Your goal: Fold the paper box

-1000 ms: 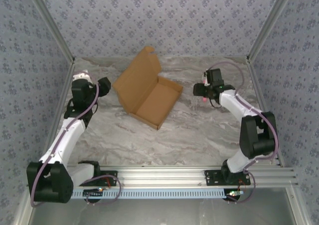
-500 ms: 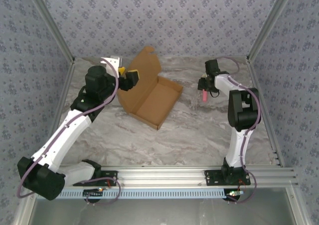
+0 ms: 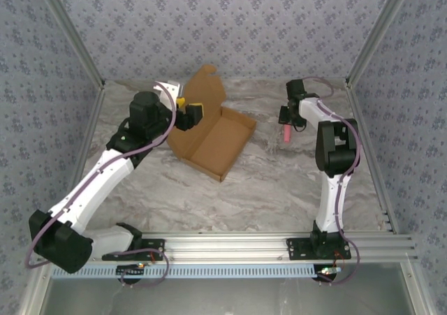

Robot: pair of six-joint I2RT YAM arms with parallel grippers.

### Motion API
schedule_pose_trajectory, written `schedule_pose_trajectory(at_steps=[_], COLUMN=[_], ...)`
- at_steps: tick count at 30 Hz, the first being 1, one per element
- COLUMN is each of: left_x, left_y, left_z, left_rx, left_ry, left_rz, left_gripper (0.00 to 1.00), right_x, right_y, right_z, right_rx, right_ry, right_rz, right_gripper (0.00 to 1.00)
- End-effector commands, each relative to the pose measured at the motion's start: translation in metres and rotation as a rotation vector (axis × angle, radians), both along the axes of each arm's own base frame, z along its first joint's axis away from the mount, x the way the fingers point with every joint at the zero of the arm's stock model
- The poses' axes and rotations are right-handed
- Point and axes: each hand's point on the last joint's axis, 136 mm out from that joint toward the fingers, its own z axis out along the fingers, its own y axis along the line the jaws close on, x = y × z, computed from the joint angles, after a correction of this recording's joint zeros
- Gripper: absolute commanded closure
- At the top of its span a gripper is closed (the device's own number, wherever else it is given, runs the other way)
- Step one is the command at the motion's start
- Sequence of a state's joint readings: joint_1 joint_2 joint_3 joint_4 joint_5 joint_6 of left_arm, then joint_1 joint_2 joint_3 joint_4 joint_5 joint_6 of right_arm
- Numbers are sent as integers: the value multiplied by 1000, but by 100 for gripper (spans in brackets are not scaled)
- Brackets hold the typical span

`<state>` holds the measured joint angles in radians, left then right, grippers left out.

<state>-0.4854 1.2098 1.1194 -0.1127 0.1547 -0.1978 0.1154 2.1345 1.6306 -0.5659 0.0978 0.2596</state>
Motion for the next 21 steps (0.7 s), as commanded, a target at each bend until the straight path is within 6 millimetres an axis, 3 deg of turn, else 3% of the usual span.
schedule_pose_trajectory(at_steps=[1,7,15,21], left_x=[-2,-3,-2,1], left_y=[-12,-23,-31,-29], left_z=[17,9,-2,-12], left_rx=[-10,-11,2,9], left_ry=[-30,-1,36,64], left_rz=[-53,-101,-133,-115], left_gripper=[30,30,30,30], right_x=[-4,-2,0,-1], right_y=[-4,-2,-1,1], right_z=[-9,-16,-14,12], right_rx=[1,18,21,40], right_ry=[60,93,84,6], right_rz=[-28,-27,-21,-13], right_gripper=[52,55,67,72])
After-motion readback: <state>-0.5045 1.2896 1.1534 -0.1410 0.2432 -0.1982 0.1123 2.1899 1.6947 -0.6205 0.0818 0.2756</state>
